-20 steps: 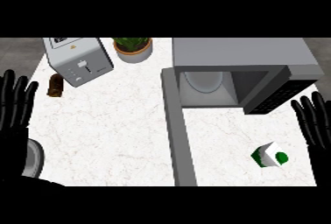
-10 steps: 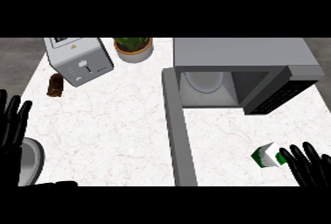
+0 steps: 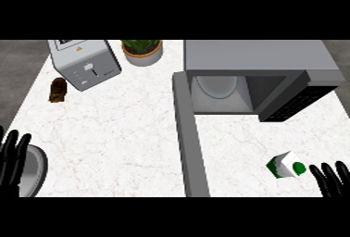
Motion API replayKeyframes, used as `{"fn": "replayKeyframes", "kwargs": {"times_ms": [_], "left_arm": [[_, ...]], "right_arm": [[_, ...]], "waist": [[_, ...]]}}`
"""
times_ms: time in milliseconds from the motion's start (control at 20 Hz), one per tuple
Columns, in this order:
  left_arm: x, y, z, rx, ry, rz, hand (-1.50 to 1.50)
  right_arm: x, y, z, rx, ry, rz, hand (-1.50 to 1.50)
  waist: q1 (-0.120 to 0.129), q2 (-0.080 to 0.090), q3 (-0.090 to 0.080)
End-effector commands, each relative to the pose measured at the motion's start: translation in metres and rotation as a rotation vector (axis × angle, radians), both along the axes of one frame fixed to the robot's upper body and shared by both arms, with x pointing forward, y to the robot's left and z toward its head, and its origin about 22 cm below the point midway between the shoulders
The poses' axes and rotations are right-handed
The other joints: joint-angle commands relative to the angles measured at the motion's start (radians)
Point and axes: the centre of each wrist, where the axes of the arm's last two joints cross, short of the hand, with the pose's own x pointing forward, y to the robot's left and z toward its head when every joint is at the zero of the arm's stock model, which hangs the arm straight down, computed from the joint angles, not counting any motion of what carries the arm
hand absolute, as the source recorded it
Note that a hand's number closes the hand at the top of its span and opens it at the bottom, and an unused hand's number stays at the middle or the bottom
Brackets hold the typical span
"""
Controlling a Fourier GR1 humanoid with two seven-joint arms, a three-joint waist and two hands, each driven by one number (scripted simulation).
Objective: Pick up the milk, place it into the microwave and close the microwave
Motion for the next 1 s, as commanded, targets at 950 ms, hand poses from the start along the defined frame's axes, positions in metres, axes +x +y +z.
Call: {"fn": "replayKeyframes", "kwargs": {"times_ms": [950], "left_arm": [[-0.044,0.004,0.000,0.020,0.018,-0.007,-1.50]], "right_arm": [[0.047,-0.046,-0.066,-0.121,0.013,-0.293,-1.50]], "waist": [[0.003,0.002,0.000]]}}
